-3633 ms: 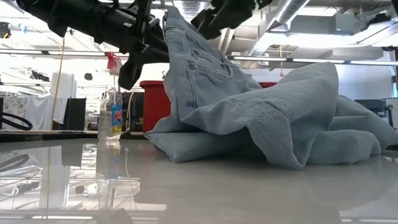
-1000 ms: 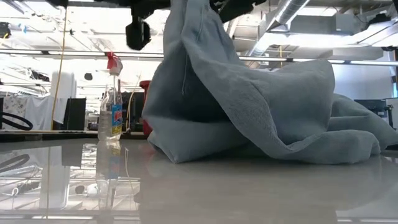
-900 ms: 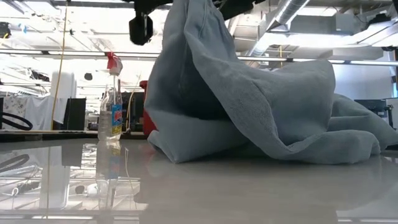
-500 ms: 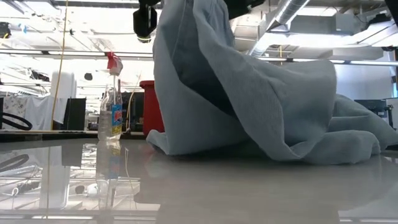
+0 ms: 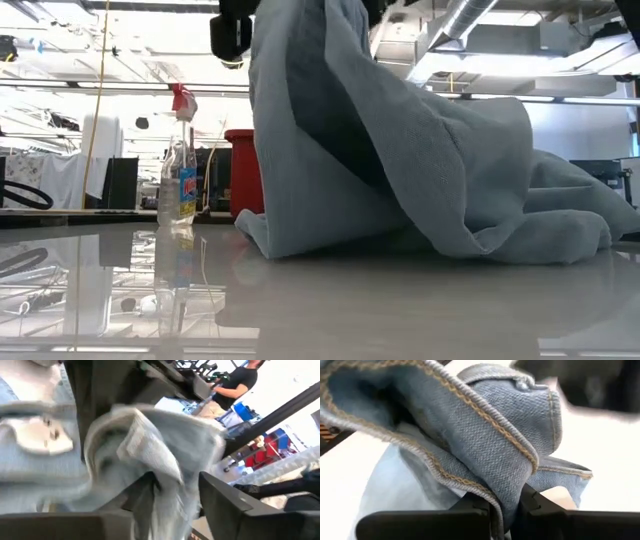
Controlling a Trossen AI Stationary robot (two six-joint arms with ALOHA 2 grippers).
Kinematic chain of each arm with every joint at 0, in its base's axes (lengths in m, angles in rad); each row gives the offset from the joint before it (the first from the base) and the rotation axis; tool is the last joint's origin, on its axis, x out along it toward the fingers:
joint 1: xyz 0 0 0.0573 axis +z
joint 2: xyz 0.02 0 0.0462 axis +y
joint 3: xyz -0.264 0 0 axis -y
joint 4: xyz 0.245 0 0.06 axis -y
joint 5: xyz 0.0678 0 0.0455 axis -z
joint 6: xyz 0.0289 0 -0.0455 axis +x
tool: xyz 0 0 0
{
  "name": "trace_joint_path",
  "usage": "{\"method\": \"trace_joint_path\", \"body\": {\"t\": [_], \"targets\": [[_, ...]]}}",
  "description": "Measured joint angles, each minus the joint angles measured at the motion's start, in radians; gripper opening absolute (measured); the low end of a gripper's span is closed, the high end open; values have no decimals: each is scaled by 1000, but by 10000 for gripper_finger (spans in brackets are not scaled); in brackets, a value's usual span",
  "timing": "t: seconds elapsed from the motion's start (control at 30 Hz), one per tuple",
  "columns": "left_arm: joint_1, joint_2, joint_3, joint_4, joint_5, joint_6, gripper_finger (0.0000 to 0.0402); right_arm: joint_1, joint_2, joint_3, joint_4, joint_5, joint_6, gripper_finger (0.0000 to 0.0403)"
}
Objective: Fold Laundry from Bin
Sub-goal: Fold the blue pants from the red laundry bin
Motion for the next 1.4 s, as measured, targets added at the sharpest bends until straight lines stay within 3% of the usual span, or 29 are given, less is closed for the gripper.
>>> {"method": "trace_joint_path", "body": {"t": [0.23, 0.3, 0.37, 0.47, 0.53, 0.83, 1.1, 1.4], "targets": [[6, -120, -1, -170, 93, -41, 195, -77, -57, 2, -165, -14, 62, 52], [2, -155, -1, -241, 69, -63, 200, -93, -71, 2, -195, -13, 95, 52], [-24, -175, -1, -326, -63, -85, 201, -105, -82, 2, -216, -5, 140, 52], [-78, -146, -7, -358, -341, -146, 201, -109, -91, 2, -236, 35, 210, 52], [-95, -104, -16, -338, -425, -166, 201, -109, -91, 2, -249, 77, 251, 52], [-57, 74, -25, 32, -311, -10, 212, -115, -87, 2, -278, 171, 310, 52], [-25, 78, -25, 64, -258, 65, 281, -122, -87, 2, -302, 172, 310, 52], [-25, 76, -25, 96, -299, 175, 355, -122, -87, 2, -299, 173, 307, 52]]}}
